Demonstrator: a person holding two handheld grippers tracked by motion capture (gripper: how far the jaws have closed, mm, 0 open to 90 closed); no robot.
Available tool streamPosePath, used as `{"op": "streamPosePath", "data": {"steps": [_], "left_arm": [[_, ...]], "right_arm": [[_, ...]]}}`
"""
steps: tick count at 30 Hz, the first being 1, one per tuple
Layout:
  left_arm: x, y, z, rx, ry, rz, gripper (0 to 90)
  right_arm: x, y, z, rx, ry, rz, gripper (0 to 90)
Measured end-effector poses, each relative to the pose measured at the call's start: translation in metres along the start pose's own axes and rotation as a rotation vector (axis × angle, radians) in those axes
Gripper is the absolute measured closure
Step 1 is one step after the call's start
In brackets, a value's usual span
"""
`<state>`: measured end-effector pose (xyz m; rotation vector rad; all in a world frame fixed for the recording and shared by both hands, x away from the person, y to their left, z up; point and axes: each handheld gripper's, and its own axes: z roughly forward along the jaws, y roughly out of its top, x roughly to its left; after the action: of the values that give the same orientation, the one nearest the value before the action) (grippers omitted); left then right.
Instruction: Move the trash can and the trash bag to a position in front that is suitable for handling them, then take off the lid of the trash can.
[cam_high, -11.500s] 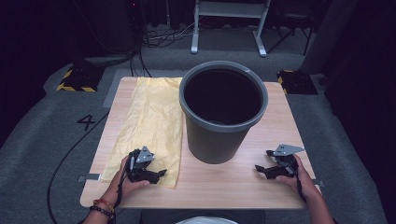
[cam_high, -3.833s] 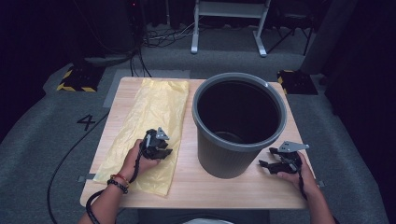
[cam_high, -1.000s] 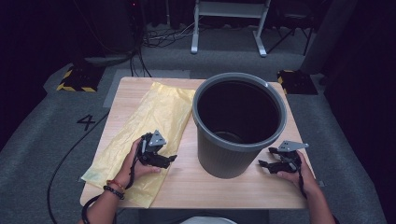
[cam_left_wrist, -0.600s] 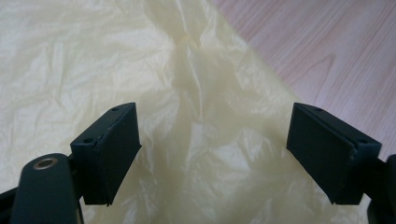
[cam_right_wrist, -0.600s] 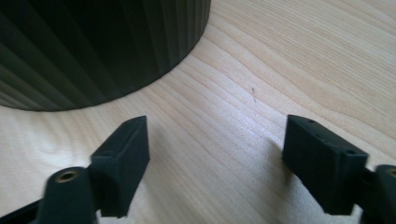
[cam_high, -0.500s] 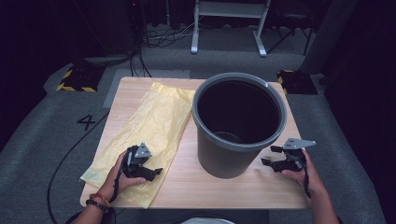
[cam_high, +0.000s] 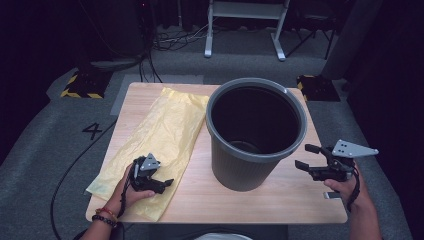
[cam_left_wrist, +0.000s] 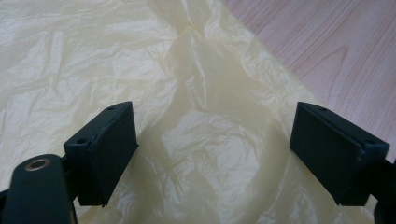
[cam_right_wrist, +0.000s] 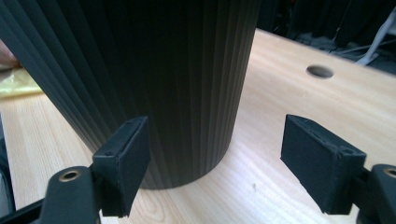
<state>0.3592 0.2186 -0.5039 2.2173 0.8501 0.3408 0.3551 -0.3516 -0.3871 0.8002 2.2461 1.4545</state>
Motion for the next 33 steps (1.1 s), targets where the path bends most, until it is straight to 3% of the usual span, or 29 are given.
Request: {"op": "streamPosePath", "data": {"steps": [5, 8, 14, 24, 26, 33], "left_arm": [[0.0, 0.0, 0.0, 0.0, 0.0, 0.0, 14.7], [0.0, 0.0, 0.0, 0.0, 0.0, 0.0, 14.7], [0.001, 0.001, 0.001, -0.001, -0.001, -0.003, 14.7], [0.001, 0.001, 0.001, -0.002, 0.0, -0.004, 14.7], [0.001, 0.001, 0.001, -0.002, 0.001, -0.005, 14.7], [0.001, 0.001, 0.001, -0.002, 0.002, -0.005, 14.7]], "right_arm": [[0.001, 0.008, -0.004, -0.011, -0.002, -0.021, 24.6], [0.008, 0.02, -0.01, -0.016, 0.015, -0.061, 24.6], [0.014, 0.042, -0.016, -0.043, 0.056, -0.096, 25.1], [0.02, 0.058, -0.023, -0.082, 0.069, -0.12, 25.2], [0.023, 0.062, -0.025, -0.098, 0.099, -0.121, 26.4], [0.033, 0.074, -0.027, -0.111, 0.132, -0.147, 26.8]]}}
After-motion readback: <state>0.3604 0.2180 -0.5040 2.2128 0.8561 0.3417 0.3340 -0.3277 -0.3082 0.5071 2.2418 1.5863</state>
